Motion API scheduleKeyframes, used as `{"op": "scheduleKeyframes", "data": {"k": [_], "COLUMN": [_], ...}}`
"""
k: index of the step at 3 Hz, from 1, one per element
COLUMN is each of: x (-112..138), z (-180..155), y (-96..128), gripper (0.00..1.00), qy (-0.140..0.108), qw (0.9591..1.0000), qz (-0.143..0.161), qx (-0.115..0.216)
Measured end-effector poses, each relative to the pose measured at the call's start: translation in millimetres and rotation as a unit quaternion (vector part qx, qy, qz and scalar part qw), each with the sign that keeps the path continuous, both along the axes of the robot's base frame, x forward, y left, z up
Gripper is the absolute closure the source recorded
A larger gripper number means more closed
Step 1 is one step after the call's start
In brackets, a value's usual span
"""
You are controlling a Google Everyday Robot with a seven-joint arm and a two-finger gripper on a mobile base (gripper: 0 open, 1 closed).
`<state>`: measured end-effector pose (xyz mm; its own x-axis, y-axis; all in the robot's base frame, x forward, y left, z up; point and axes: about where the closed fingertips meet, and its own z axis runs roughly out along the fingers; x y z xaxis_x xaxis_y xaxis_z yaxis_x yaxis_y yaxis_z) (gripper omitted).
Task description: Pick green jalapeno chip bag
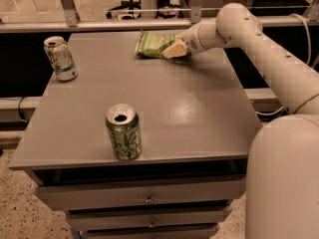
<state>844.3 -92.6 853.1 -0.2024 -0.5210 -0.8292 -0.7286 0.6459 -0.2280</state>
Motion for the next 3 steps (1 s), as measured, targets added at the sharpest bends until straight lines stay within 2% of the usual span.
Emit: {"op": "scheduleKeyframes", "data": {"k": [1,2,3], "x": [10.2,-12.8,-36.0], "z": [-2.0,48.2,78.1], "y": [2.2,3.5,7.0], "gripper": [0.57,0.96,1.00], "qy": [0.000,-0.047,-0.073], "qw": [0.9999,0.9984,0.9965], "qz": [-0.007,-0.004,0.001], "qx": [0.009,0.030,0.041]}}
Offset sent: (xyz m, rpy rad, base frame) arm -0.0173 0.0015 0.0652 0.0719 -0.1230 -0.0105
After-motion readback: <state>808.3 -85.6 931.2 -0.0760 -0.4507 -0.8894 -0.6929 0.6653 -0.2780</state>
